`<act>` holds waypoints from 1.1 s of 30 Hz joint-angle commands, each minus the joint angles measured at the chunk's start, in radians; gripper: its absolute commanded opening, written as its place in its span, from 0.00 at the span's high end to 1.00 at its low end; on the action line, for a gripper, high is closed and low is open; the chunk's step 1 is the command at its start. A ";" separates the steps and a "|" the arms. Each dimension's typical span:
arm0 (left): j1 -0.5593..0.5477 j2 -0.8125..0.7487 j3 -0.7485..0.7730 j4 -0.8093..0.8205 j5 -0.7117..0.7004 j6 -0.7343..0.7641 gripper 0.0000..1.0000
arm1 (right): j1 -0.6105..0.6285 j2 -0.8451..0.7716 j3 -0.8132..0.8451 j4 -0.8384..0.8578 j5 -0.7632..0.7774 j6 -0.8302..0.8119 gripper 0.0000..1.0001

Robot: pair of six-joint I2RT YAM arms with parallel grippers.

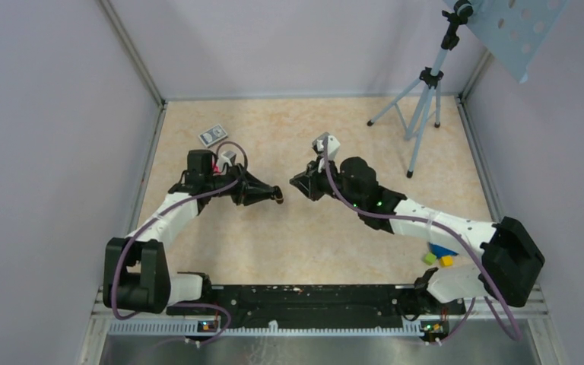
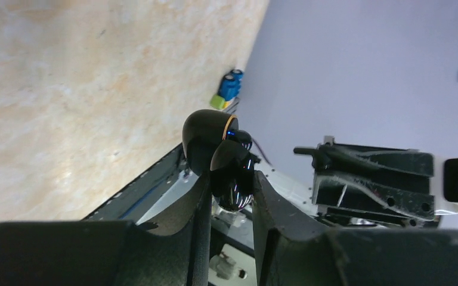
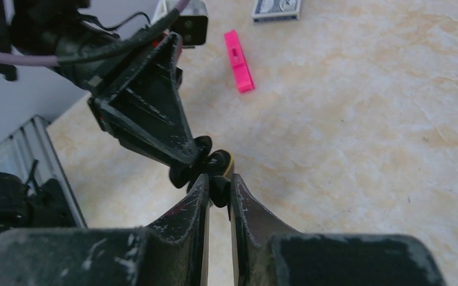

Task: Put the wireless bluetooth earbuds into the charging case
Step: Insert the left earbud into the left side groove of the charging case.

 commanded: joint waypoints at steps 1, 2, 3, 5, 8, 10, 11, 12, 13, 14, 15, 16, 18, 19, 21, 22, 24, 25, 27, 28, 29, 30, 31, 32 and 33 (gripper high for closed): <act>0.000 -0.038 0.002 0.185 0.047 -0.205 1.00 | 0.001 -0.066 -0.014 0.190 -0.030 0.134 0.94; 0.000 -0.039 0.008 0.184 0.041 -0.210 1.00 | 0.002 -0.072 -0.017 0.207 -0.027 0.145 0.94; 0.000 -0.040 0.011 0.183 0.038 -0.213 1.00 | 0.002 -0.077 -0.020 0.221 -0.024 0.159 0.94; 0.000 -0.040 0.013 0.201 0.044 -0.236 1.00 | 0.001 -0.083 -0.026 0.256 -0.032 0.189 0.94; -0.001 -0.045 0.013 0.255 0.058 -0.276 1.00 | 0.002 -0.080 -0.033 0.318 -0.047 0.234 0.94; 0.000 -0.052 0.024 0.262 0.062 -0.296 1.00 | 0.003 -0.067 -0.032 0.343 -0.052 0.250 0.94; -0.001 -0.057 0.033 0.257 0.060 -0.298 1.00 | 0.002 -0.060 -0.029 0.350 -0.058 0.257 0.94; 0.000 -0.061 0.041 0.254 0.060 -0.302 1.00 | 0.002 -0.051 -0.024 0.355 -0.064 0.263 0.94; 0.000 -0.062 0.048 0.253 0.064 -0.304 1.00 | 0.002 -0.043 -0.019 0.361 -0.071 0.267 0.94; 0.000 -0.061 0.053 0.253 0.068 -0.309 1.00 | 0.002 -0.036 -0.015 0.370 -0.080 0.273 0.95; 0.000 -0.062 0.055 0.260 0.073 -0.316 1.00 | 0.003 -0.027 -0.011 0.378 -0.089 0.279 0.95; 0.000 -0.062 0.054 0.265 0.075 -0.325 1.00 | 0.003 -0.020 -0.007 0.382 -0.095 0.282 0.95; 0.000 -0.065 0.050 0.290 0.082 -0.349 1.00 | 0.003 -0.010 0.000 0.392 -0.102 0.287 0.95; -0.001 -0.068 0.047 0.303 0.085 -0.364 1.00 | 0.003 -0.006 0.001 0.397 -0.100 0.288 0.95; -0.001 -0.073 0.047 0.321 0.091 -0.386 1.00 | 0.005 0.008 0.001 0.412 -0.099 0.290 0.95; 0.000 -0.075 0.050 0.322 0.092 -0.391 1.00 | 0.006 0.016 0.001 0.420 -0.100 0.292 0.95; 0.000 -0.079 0.055 0.322 0.094 -0.395 1.00 | 0.008 0.031 0.001 0.433 -0.099 0.293 0.96; -0.001 -0.081 0.056 0.322 0.093 -0.396 1.00 | 0.009 0.038 0.002 0.440 -0.099 0.293 0.96; -0.001 -0.084 0.052 0.326 0.094 -0.402 1.00 | 0.010 0.052 0.006 0.448 -0.096 0.291 0.96; -0.001 -0.086 0.047 0.329 0.096 -0.407 1.00 | 0.012 0.058 0.008 0.451 -0.092 0.287 0.96; -0.001 -0.088 0.043 0.332 0.096 -0.409 1.00 | 0.013 0.063 0.009 0.452 -0.088 0.285 0.96; 0.000 -0.090 0.040 0.336 0.097 -0.413 1.00 | 0.013 0.066 0.009 0.454 -0.085 0.283 0.96; 0.000 -0.091 0.037 0.339 0.098 -0.416 1.00 | 0.013 0.069 0.009 0.456 -0.083 0.280 0.96; -0.001 -0.093 0.034 0.342 0.099 -0.418 1.00 | 0.013 0.073 0.011 0.454 -0.079 0.275 0.96; 0.000 -0.095 0.033 0.344 0.099 -0.420 1.00 | 0.013 0.077 0.013 0.449 -0.075 0.270 0.96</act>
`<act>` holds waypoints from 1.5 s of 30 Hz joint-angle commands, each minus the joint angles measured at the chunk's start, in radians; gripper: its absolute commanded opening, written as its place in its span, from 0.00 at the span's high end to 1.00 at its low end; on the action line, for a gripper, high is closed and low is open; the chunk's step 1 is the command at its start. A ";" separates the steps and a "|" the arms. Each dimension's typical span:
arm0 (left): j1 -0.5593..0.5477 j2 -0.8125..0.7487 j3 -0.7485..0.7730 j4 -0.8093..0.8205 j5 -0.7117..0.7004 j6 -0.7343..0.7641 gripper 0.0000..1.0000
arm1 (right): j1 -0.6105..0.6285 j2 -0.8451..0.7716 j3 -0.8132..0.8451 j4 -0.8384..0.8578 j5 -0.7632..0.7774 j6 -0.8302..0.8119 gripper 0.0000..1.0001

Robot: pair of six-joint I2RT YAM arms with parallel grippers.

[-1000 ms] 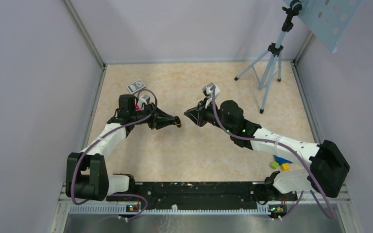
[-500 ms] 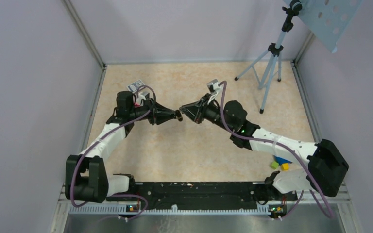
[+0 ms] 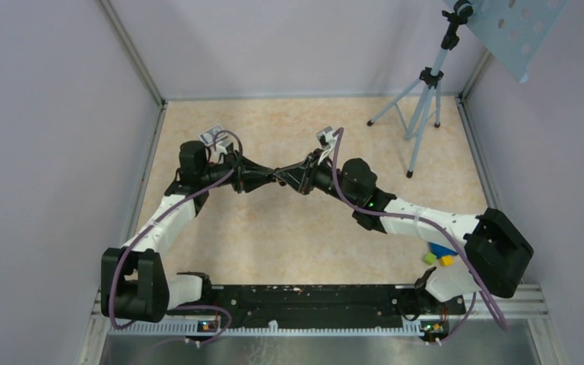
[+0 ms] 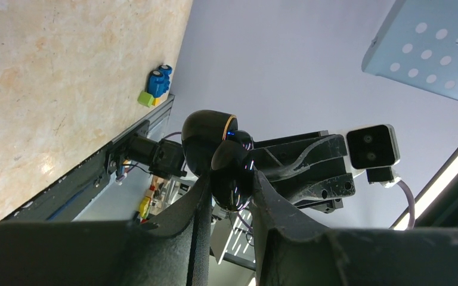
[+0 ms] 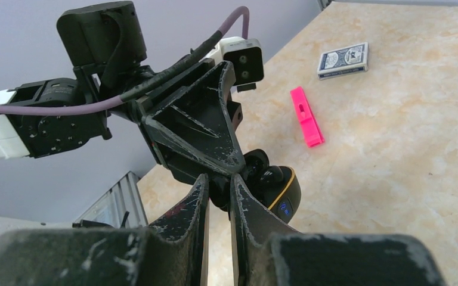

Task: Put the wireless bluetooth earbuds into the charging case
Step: Insert the left earbud into the left side groove of the charging case.

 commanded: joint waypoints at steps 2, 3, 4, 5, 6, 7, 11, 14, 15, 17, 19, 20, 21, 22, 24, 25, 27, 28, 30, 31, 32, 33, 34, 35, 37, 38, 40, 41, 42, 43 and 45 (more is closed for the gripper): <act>0.000 -0.039 0.016 0.073 0.026 -0.028 1.00 | 0.009 0.015 0.044 0.069 0.014 -0.017 0.96; 0.000 -0.038 0.016 0.077 0.027 -0.030 1.00 | 0.010 0.016 0.042 0.073 0.017 -0.018 0.97; 0.000 -0.038 0.016 0.078 0.026 -0.030 1.00 | 0.010 0.016 0.038 0.077 0.019 -0.018 0.96; 0.000 -0.038 0.016 0.079 0.027 -0.030 1.00 | 0.009 0.017 0.034 0.081 0.020 -0.018 0.97; 0.000 -0.038 0.016 0.080 0.028 -0.031 1.00 | 0.010 0.018 0.033 0.083 0.021 -0.018 0.96; 0.000 -0.039 0.016 0.078 0.027 -0.030 1.00 | 0.009 0.018 0.032 0.083 0.019 -0.018 0.97; 0.000 -0.041 0.013 0.077 0.022 -0.025 1.00 | 0.009 0.022 0.027 0.088 0.027 -0.018 0.97; 0.000 -0.044 0.016 0.078 0.022 -0.025 1.00 | 0.009 0.027 0.031 0.093 0.042 -0.023 0.97; -0.001 -0.046 0.016 0.072 0.019 -0.019 1.00 | 0.010 0.030 0.035 0.093 0.047 -0.024 0.97; 0.000 -0.049 0.017 0.055 0.013 -0.006 1.00 | 0.009 0.040 0.045 0.094 0.049 -0.026 0.97; 0.000 -0.049 0.009 0.062 0.016 -0.013 1.00 | 0.009 0.044 0.047 0.101 0.050 -0.027 0.97; 0.000 -0.052 0.006 0.066 0.016 -0.017 1.00 | 0.010 0.045 0.045 0.103 0.050 -0.027 0.97; 0.000 -0.052 0.003 0.068 0.015 -0.019 1.00 | 0.010 0.046 0.044 0.102 0.048 -0.028 0.97; 0.000 -0.052 0.003 0.069 0.016 -0.019 1.00 | 0.009 0.045 0.043 0.100 0.047 -0.027 0.97; 0.000 -0.054 0.005 0.065 0.011 -0.017 1.00 | 0.010 0.042 0.035 0.103 0.042 -0.025 0.97; 0.000 -0.053 0.004 0.063 0.009 -0.015 1.00 | 0.010 0.041 0.030 0.104 0.039 -0.024 0.97; 0.000 -0.052 0.003 0.064 0.008 -0.015 1.00 | 0.010 0.034 0.019 0.105 0.039 -0.020 0.97; 0.000 -0.052 0.001 0.065 0.007 -0.017 1.00 | 0.009 0.028 0.010 0.105 0.038 -0.018 0.97; 0.000 -0.053 -0.005 0.076 0.003 -0.019 1.00 | 0.010 0.018 -0.002 0.103 0.039 -0.013 0.97; 0.000 -0.053 -0.008 0.082 0.001 -0.017 1.00 | 0.010 0.012 -0.009 0.100 0.038 -0.011 0.97; 0.001 -0.051 -0.016 0.093 0.002 -0.021 1.00 | 0.010 0.007 -0.017 0.102 0.037 -0.008 0.98; 0.001 -0.049 -0.023 0.112 0.004 -0.036 1.00 | 0.009 0.001 -0.025 0.105 0.036 -0.004 0.98; 0.001 -0.049 -0.029 0.124 0.004 -0.044 1.00 | 0.009 -0.004 -0.033 0.108 0.038 -0.001 0.98; 0.002 -0.049 -0.030 0.132 0.004 -0.048 1.00 | 0.010 -0.008 -0.041 0.110 0.041 0.001 0.98; 0.003 -0.047 -0.031 0.140 0.004 -0.049 1.00 | 0.010 -0.017 -0.053 0.103 0.047 0.004 0.98; 0.004 -0.047 -0.032 0.144 0.001 -0.049 1.00 | 0.010 -0.021 -0.055 0.096 0.048 0.003 0.98; 0.004 -0.046 -0.035 0.148 0.002 -0.049 1.00 | 0.010 -0.032 -0.066 0.090 0.057 0.003 0.98; 0.004 -0.046 -0.036 0.148 0.003 -0.049 1.00 | 0.009 -0.035 -0.074 0.095 0.062 0.005 0.98; 0.004 -0.046 -0.037 0.149 0.003 -0.048 1.00 | 0.010 -0.038 -0.080 0.098 0.064 0.008 0.98; 0.004 -0.049 -0.038 0.148 0.001 -0.049 1.00 | 0.009 -0.037 -0.084 0.096 0.064 0.009 0.98; 0.004 -0.051 -0.040 0.149 0.002 -0.049 1.00 | 0.010 -0.032 -0.084 0.095 0.057 0.010 0.98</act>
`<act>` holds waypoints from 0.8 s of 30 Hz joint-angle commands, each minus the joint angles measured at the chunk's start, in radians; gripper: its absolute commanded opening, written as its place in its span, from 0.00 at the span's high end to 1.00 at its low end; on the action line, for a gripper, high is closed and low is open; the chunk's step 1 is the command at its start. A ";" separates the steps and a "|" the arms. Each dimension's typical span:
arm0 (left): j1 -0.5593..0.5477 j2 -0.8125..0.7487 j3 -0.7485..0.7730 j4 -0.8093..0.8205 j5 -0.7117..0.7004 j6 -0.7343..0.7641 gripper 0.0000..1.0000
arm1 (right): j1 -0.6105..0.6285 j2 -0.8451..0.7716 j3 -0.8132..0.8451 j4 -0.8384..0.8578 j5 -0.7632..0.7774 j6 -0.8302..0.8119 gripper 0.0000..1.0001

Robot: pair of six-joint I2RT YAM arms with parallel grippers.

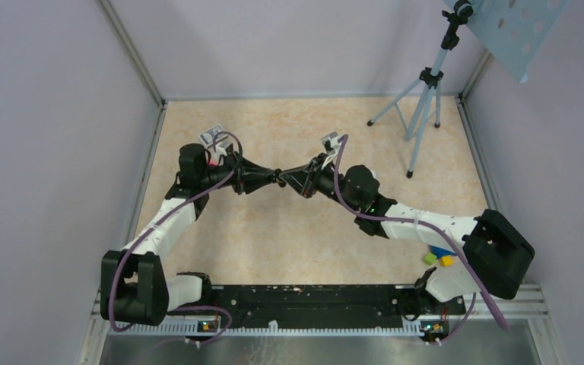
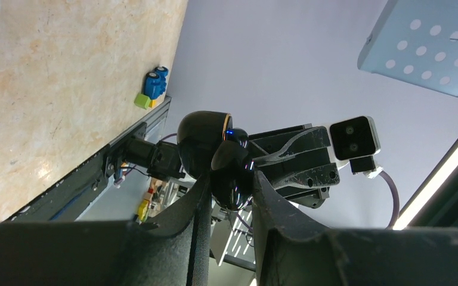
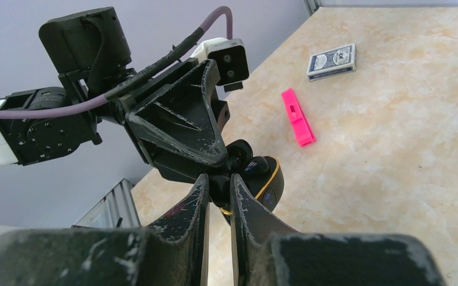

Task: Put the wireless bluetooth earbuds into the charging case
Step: Insert the left earbud into the left side groove of the charging case.

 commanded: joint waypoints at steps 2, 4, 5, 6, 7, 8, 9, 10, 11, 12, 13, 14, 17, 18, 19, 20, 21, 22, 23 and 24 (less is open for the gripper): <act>0.004 -0.029 -0.003 0.079 0.008 -0.010 1.00 | 0.006 -0.018 -0.007 0.013 -0.002 0.006 0.98; 0.004 -0.030 -0.004 0.079 0.010 -0.010 1.00 | 0.007 -0.009 -0.004 0.015 -0.007 0.008 0.98; 0.004 -0.030 -0.004 0.080 0.009 -0.010 1.00 | 0.006 -0.006 -0.002 0.015 -0.007 0.008 0.98; 0.004 -0.031 -0.004 0.079 0.010 -0.008 1.00 | 0.007 -0.002 -0.002 0.015 -0.005 0.006 0.98; 0.004 -0.032 -0.004 0.079 0.011 -0.008 1.00 | 0.007 0.001 0.000 0.016 -0.004 0.003 0.98; 0.004 -0.034 -0.004 0.079 0.010 -0.009 1.00 | 0.007 0.004 0.004 0.013 -0.003 0.000 0.98; 0.004 -0.033 -0.004 0.079 0.011 -0.008 1.00 | 0.006 0.010 0.007 0.012 -0.003 0.000 0.98; 0.004 -0.032 -0.005 0.082 0.012 -0.007 1.00 | 0.007 0.014 0.012 0.008 -0.005 -0.003 0.98; 0.004 -0.030 -0.004 0.088 0.016 -0.006 1.00 | 0.006 0.020 0.015 0.004 -0.010 -0.007 0.98; 0.004 -0.024 -0.002 0.094 0.025 -0.004 1.00 | 0.006 0.028 0.018 0.002 -0.013 -0.011 0.98; 0.004 -0.020 0.001 0.096 0.031 -0.004 1.00 | 0.007 0.034 0.021 -0.003 -0.019 -0.015 0.98; 0.004 -0.019 0.003 0.098 0.032 -0.004 1.00 | 0.008 0.039 0.025 -0.011 -0.022 -0.021 0.98; 0.004 -0.024 0.006 0.099 0.031 -0.003 1.00 | 0.007 0.048 0.032 -0.031 -0.023 -0.037 0.98; 0.005 -0.024 0.008 0.100 0.034 -0.003 1.00 | 0.008 0.050 0.032 -0.032 -0.022 -0.041 0.98; 0.004 -0.023 0.009 0.099 0.035 -0.002 1.00 | 0.006 0.049 0.034 -0.035 -0.025 -0.044 0.97; 0.004 -0.021 0.011 0.100 0.039 -0.001 1.00 | 0.007 0.051 0.035 -0.036 -0.028 -0.047 0.97; 0.004 -0.019 0.011 0.098 0.042 0.001 1.00 | 0.007 0.053 0.038 -0.041 -0.033 -0.051 0.97; 0.004 -0.019 0.011 0.099 0.043 0.003 1.00 | 0.007 0.053 0.040 -0.043 -0.038 -0.053 0.97; 0.004 -0.018 0.011 0.099 0.043 0.004 1.00 | 0.007 0.053 0.041 -0.044 -0.045 -0.054 0.98; 0.004 -0.017 0.009 0.097 0.044 0.005 1.00 | 0.007 0.052 0.041 -0.045 -0.055 -0.057 0.99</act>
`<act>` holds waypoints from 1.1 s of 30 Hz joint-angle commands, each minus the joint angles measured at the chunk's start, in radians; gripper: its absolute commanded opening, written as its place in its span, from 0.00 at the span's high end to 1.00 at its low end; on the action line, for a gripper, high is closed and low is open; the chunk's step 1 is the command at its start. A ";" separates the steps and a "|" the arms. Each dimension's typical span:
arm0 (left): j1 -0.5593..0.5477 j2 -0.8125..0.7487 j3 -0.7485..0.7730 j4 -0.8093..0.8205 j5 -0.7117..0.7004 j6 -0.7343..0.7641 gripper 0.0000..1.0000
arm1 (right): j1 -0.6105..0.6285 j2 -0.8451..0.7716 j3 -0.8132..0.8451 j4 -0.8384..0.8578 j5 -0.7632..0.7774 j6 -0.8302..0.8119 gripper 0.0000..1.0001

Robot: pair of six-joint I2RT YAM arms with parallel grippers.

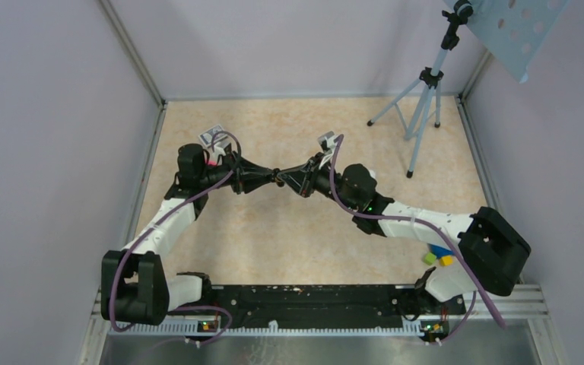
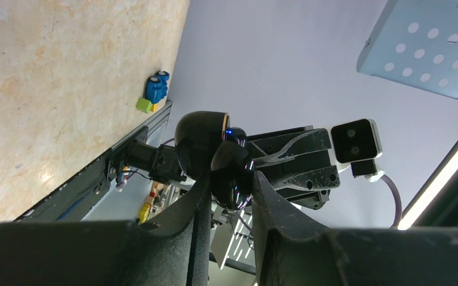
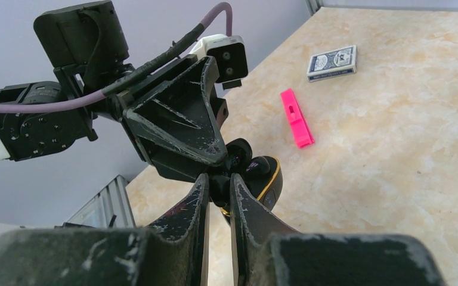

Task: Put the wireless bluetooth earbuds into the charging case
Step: Insert the left earbud into the left side groove of the charging case.

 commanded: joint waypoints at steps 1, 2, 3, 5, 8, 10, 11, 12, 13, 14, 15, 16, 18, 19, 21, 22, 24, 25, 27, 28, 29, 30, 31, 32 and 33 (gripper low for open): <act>-0.001 -0.017 0.013 0.083 0.045 0.002 1.00 | 0.006 0.025 0.028 -0.053 -0.052 -0.036 0.99; -0.001 -0.016 0.014 0.083 0.045 0.003 1.00 | 0.007 0.024 0.031 -0.058 -0.062 -0.038 1.00; -0.001 -0.017 0.012 0.083 0.043 0.001 1.00 | 0.006 0.022 0.032 -0.064 -0.071 -0.042 1.00; -0.001 -0.019 0.011 0.083 0.039 -0.002 1.00 | 0.007 0.012 0.026 -0.072 -0.080 -0.049 0.99; -0.001 -0.021 0.008 0.093 0.034 -0.005 1.00 | 0.006 -0.005 0.004 -0.081 -0.072 -0.064 0.99; -0.001 -0.020 0.007 0.096 0.036 -0.004 1.00 | 0.007 -0.006 0.002 -0.100 -0.070 -0.075 0.99; -0.001 -0.020 0.008 0.097 0.035 -0.005 1.00 | 0.006 -0.004 0.000 -0.104 -0.070 -0.076 0.99; -0.001 -0.019 0.007 0.098 0.037 -0.003 1.00 | 0.007 -0.004 -0.002 -0.102 -0.071 -0.077 0.99; -0.001 -0.019 0.007 0.098 0.039 -0.004 1.00 | 0.006 -0.004 -0.006 -0.101 -0.071 -0.076 0.99; -0.001 -0.020 0.006 0.099 0.039 -0.005 1.00 | 0.007 -0.004 -0.008 -0.099 -0.070 -0.075 0.99; -0.001 -0.019 0.004 0.100 0.038 -0.005 1.00 | 0.007 -0.005 -0.011 -0.096 -0.068 -0.072 0.99; -0.001 -0.021 0.001 0.100 0.037 -0.005 1.00 | 0.007 -0.007 -0.013 -0.095 -0.065 -0.072 0.99; -0.001 -0.021 0.000 0.104 0.036 -0.010 1.00 | 0.007 -0.011 -0.020 -0.094 -0.054 -0.071 0.99; 0.000 -0.021 -0.002 0.106 0.036 -0.012 1.00 | 0.007 -0.016 -0.024 -0.093 -0.047 -0.071 0.99; 0.000 -0.021 -0.001 0.108 0.036 -0.012 1.00 | 0.006 -0.022 -0.030 -0.094 -0.038 -0.074 0.99; -0.001 -0.022 -0.001 0.109 0.036 -0.013 1.00 | 0.006 -0.024 -0.032 -0.096 -0.035 -0.074 0.99; -0.001 -0.020 -0.003 0.109 0.036 -0.014 1.00 | 0.007 -0.026 -0.036 -0.094 -0.032 -0.070 0.99; -0.001 -0.020 -0.004 0.111 0.035 -0.014 1.00 | 0.007 -0.027 -0.038 -0.094 -0.031 -0.068 0.99; -0.001 -0.019 -0.004 0.112 0.034 -0.014 1.00 | 0.006 -0.026 -0.039 -0.093 -0.031 -0.066 0.99; -0.001 -0.021 -0.005 0.112 0.036 -0.013 1.00 | 0.006 -0.026 -0.039 -0.093 -0.032 -0.065 0.99; -0.001 -0.020 -0.004 0.112 0.036 -0.013 1.00 | 0.006 -0.024 -0.039 -0.094 -0.033 -0.065 0.99; -0.001 -0.022 -0.005 0.113 0.037 -0.013 1.00 | 0.006 -0.023 -0.038 -0.093 -0.033 -0.066 0.99; -0.001 -0.022 -0.005 0.113 0.038 -0.013 1.00 | 0.007 -0.021 -0.036 -0.094 -0.033 -0.066 0.99; -0.001 -0.024 -0.004 0.113 0.038 -0.013 1.00 | 0.006 -0.019 -0.033 -0.095 -0.032 -0.068 0.99; -0.001 -0.025 -0.006 0.113 0.037 -0.012 1.00 | 0.007 -0.018 -0.030 -0.100 -0.029 -0.067 0.98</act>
